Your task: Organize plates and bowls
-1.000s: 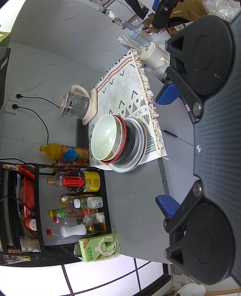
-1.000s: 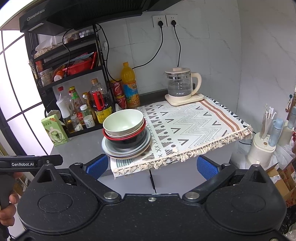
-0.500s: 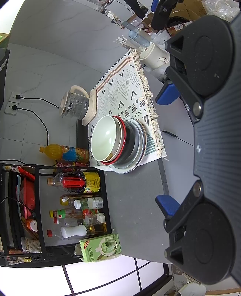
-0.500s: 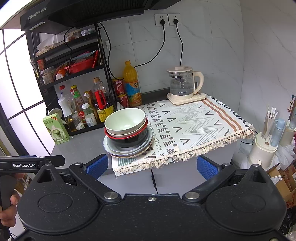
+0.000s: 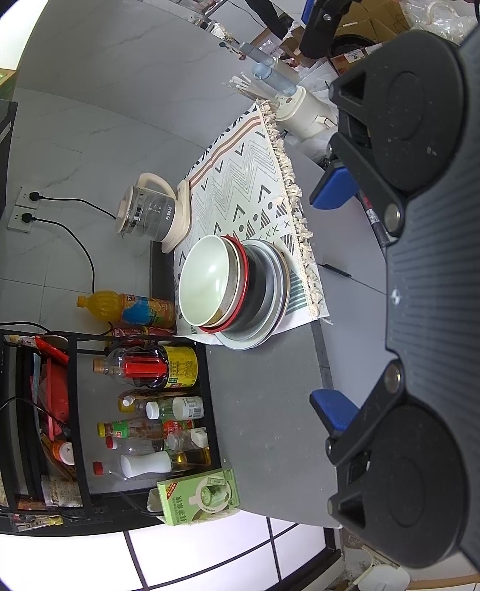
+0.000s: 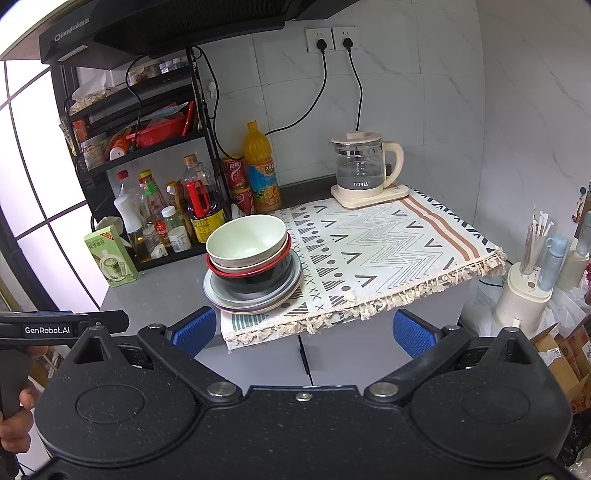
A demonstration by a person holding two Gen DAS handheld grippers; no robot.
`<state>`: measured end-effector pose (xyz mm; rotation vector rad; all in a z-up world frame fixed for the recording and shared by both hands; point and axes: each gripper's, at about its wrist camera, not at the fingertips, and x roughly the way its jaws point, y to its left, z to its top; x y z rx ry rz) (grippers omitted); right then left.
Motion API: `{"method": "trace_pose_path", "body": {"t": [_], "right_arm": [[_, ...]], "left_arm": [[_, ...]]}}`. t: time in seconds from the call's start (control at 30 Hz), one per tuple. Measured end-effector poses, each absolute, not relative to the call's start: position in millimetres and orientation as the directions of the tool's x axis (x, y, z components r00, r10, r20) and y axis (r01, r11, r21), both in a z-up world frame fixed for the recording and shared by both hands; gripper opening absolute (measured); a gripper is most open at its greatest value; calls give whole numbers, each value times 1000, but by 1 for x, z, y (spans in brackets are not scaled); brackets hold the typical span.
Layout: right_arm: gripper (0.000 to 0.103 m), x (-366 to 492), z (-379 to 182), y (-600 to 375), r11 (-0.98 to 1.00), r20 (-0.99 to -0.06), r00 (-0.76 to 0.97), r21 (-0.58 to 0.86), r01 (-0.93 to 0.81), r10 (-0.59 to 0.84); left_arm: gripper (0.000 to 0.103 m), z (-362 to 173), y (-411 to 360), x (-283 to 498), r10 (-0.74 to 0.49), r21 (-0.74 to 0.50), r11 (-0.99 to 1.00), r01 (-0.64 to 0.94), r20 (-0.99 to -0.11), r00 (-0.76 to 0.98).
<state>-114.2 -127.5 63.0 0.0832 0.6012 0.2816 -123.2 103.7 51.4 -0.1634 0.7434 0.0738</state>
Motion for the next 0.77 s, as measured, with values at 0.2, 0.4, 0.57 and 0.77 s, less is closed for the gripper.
{"method": "trace_pose_path", "body": {"t": [0.2,0.4,0.57,0.77], "right_arm": [[103,-114,63,-134,956,-552,780,176,-235,294],[103,-115,62,-136,958,-555,781,175,-228,287],[103,-115,60,-137,958,-560,778,175,-225,285],[103,-115,59,-136,959,-564,775,173,-227,285]], "left_arm": [[102,49,102,-123,7,-114,987,-117,-687,726],[102,48,102,-123,9,-112,987,-119,-687,727],[102,48,101,-123,15,-105,987,-120,-684,729],[102,48,101,-121,22,-102,987,-127,-691,722]]}}
